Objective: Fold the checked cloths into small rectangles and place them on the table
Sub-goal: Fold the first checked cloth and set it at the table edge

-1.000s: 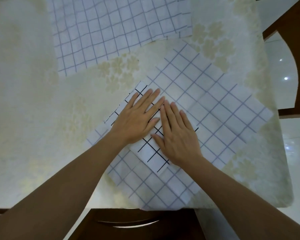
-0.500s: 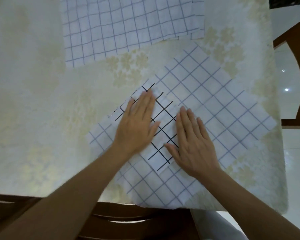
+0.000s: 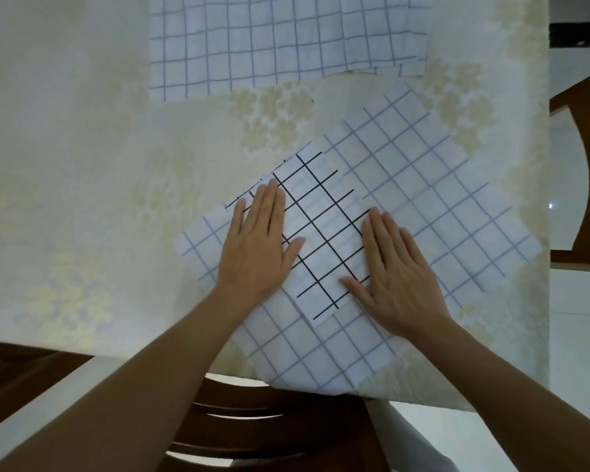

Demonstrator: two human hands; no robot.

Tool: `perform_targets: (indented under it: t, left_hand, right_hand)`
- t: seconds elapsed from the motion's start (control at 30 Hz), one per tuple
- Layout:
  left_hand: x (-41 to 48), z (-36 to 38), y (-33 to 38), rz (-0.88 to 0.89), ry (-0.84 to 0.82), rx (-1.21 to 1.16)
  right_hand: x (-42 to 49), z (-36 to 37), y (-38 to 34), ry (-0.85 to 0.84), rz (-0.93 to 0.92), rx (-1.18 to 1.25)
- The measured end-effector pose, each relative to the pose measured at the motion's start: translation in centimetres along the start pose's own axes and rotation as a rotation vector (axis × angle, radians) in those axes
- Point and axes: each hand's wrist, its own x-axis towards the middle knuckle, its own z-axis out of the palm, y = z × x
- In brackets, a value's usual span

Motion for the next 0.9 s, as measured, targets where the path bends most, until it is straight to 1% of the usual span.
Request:
perform_targets:
  t: [0.03, 0.13, 0.2, 0.27, 0.33, 0.43, 0.53, 0.7, 0.77, 0.9]
  left_hand:
    - [-0.6, -0.3, 1.1, -0.011, 0.006, -0.018]
    - [-2.7, -0.5, 6.2, 0.063, 0.046, -0.108]
    - [-3.2, 0.2, 8.2, 0.048, 0.051, -0.165]
    - [-3.2, 1.0, 7.9, 0.018, 0.037, -0.176]
    - [-3.3, 1.6, 6.7, 0.03, 0.059, -0.149]
    - [-3.7, 1.6, 5.7, -0.016, 0.105, -0.131]
    - [-3.9, 1.5, 5.8, -0.057, 0.111, -0.13]
    - [-3.7, 1.0, 6.0, -0.067, 0.058, -0.085]
    - [-3.6, 0.7, 6.2, -0.072, 0.0, -0.038]
    - [-3.4, -0.5, 6.8, -0.111, -0.124, 0.063]
  right_hand:
    - [0.1, -0.2, 0.1, 0.022, -0.005, 0.013]
    - [1.3, -0.4, 0.1, 0.107, -0.088, 0.068]
    - [2.1, -0.4, 0.5, 0.069, -0.144, 0.048]
    - [2.2, -0.2, 1.3, 0.011, -0.168, -0.028]
    - [1.8, -0.1, 2.2, -0.009, -0.158, -0.083]
    - [1.3, -0.3, 2.7, -0.028, -0.153, -0.1]
    - [1.3, -0.4, 2.9, -0.051, -0.151, -0.075]
    - [1.3, -0.1, 3.2, -0.007, -0.165, -0.014]
    - [1.4, -0.1, 3.3, 0.009, -0.184, 0.031]
    - [1.6, -0.8, 3.6, -0.048, -0.185, 0.096]
